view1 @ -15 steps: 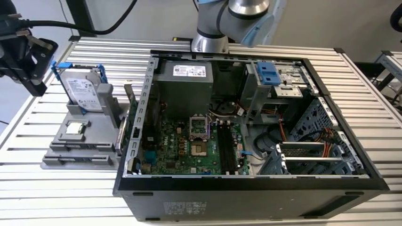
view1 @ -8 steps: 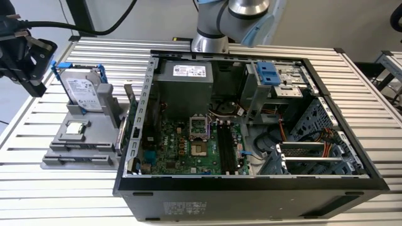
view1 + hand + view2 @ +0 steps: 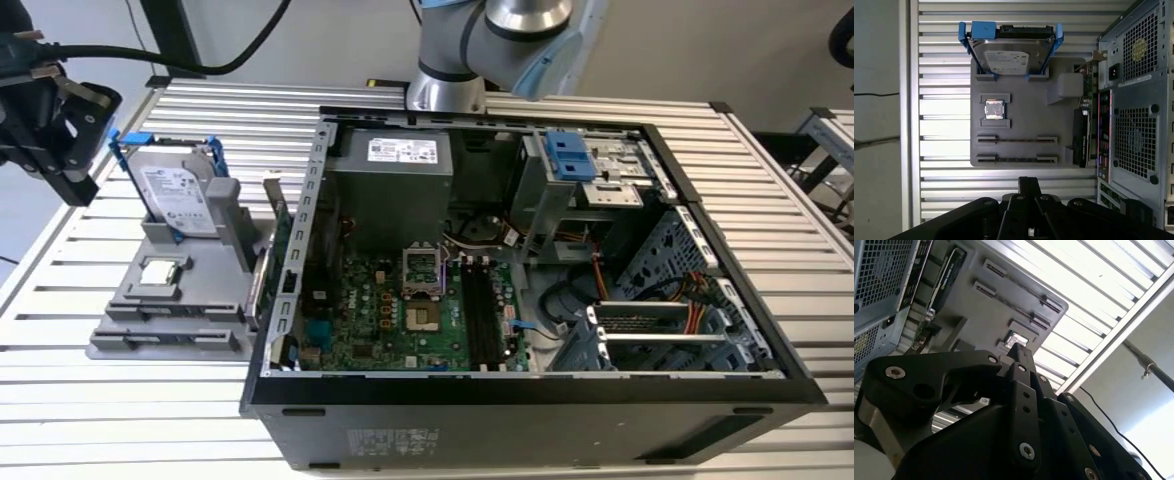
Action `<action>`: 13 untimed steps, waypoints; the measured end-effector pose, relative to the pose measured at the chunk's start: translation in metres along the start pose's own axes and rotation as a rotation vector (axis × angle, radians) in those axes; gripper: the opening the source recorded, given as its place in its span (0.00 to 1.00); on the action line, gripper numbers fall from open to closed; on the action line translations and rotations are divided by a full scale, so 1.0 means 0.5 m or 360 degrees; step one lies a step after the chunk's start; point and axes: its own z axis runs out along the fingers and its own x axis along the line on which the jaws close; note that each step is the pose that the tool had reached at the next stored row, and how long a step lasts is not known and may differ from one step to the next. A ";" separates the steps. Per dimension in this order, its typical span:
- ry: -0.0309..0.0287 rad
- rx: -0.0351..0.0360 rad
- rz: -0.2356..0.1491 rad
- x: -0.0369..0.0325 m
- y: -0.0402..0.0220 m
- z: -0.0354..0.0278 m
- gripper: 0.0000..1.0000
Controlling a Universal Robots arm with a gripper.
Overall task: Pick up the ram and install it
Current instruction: 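Pick up the ram and move it above insertion slot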
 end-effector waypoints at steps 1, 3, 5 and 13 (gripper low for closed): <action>0.00001 0.0000 -0.0003 0.000 0.000 0.000 0.00; 0.00014 0.0000 -0.0026 0.000 0.000 0.000 0.00; 0.00030 -0.0001 -0.0058 0.000 0.000 0.000 0.00; 0.00099 -0.0003 -0.0201 0.000 0.000 0.000 0.00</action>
